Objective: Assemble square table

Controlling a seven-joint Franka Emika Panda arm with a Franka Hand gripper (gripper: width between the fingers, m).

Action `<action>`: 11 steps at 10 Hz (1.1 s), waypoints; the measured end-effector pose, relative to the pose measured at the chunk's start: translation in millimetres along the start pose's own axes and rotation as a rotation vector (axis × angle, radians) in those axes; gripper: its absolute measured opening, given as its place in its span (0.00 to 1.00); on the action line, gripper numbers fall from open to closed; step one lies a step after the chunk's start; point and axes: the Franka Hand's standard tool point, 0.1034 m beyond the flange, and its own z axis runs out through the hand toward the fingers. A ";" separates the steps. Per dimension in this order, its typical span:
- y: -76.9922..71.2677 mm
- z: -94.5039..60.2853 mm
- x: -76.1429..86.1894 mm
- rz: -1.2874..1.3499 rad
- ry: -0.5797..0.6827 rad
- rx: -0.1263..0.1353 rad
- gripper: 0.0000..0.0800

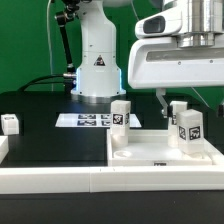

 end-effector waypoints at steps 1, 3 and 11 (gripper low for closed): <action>0.9 0.1 0.2 -0.081 0.000 -0.005 0.81; 2.5 0.7 0.4 -0.156 -0.001 -0.009 0.81; 0.5 3.9 -5.2 -0.238 -0.002 -0.015 0.81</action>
Offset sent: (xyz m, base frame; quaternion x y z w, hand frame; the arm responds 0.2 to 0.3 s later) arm -0.0028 0.0092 -0.0021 0.0059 0.0013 -0.1691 0.9856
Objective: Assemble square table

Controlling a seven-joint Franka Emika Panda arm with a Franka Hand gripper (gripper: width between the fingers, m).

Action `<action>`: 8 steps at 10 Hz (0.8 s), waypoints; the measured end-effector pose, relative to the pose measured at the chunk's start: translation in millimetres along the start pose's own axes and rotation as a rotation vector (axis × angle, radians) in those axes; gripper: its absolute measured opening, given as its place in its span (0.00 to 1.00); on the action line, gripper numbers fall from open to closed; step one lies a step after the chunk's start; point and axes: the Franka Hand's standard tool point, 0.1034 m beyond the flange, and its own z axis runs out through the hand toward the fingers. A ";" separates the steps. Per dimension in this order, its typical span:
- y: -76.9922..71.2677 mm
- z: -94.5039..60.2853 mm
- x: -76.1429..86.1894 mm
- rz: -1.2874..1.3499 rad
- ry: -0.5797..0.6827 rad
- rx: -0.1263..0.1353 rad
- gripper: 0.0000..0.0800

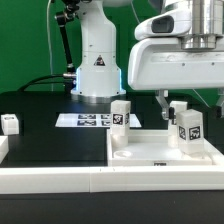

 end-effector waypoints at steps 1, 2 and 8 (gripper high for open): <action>-2.6 2.3 -3.7 -0.002 -0.004 0.001 0.81; -5.6 4.6 -7.6 0.002 -0.011 0.003 0.81; -3.2 5.6 -8.3 0.005 -0.012 0.002 0.49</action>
Offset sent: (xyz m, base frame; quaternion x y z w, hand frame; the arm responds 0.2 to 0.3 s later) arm -0.0048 0.0021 -0.0013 -0.0058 0.0053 -0.0029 1.0000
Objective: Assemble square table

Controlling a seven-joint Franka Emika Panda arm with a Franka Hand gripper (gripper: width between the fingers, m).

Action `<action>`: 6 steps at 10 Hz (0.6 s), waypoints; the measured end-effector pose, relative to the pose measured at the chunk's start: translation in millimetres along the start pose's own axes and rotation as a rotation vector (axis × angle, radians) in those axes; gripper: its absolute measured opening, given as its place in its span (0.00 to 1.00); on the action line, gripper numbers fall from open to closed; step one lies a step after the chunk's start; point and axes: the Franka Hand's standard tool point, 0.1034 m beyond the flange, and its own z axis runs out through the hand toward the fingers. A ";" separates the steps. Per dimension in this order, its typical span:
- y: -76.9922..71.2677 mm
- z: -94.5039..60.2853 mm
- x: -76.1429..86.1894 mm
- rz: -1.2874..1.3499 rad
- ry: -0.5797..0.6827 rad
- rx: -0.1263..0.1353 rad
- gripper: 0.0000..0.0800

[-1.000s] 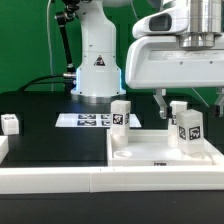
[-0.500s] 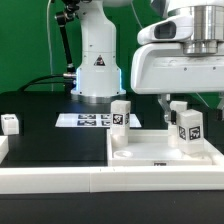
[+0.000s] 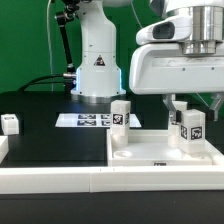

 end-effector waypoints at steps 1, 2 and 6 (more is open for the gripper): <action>0.1 0.0 0.0 0.019 0.000 0.000 0.36; 0.2 0.1 0.0 0.041 0.000 0.000 0.36; 0.3 0.3 -0.2 0.236 -0.001 0.002 0.36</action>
Offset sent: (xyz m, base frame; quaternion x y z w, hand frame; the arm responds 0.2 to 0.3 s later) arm 0.0000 0.0000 0.0000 0.0000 0.0000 0.0000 1.0000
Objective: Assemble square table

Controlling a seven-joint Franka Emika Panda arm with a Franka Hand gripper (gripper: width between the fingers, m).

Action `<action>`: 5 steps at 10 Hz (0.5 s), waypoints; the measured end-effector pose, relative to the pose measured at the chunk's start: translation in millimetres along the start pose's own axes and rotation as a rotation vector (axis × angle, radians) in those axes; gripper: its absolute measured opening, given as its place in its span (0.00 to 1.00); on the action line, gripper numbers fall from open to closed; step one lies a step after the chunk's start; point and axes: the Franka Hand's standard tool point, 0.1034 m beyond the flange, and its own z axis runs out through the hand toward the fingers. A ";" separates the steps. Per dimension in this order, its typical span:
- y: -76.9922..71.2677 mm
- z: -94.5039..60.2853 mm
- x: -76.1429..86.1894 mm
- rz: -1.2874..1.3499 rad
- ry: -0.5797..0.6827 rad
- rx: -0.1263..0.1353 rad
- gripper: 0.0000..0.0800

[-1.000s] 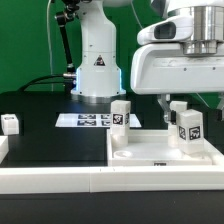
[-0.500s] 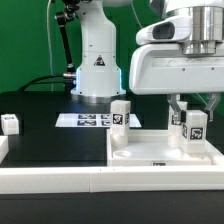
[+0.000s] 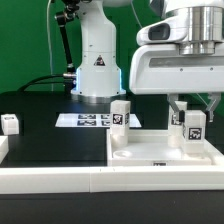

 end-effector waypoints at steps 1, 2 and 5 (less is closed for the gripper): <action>0.0 0.1 -0.1 0.065 0.000 0.000 0.36; 0.0 0.4 -0.2 0.144 0.000 0.000 0.36; -4.7 0.9 -3.1 0.509 -0.009 -0.001 0.36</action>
Offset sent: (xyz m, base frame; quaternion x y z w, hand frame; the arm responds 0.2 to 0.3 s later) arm -0.0034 0.0018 0.0002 -0.0128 -0.0216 0.2882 0.9572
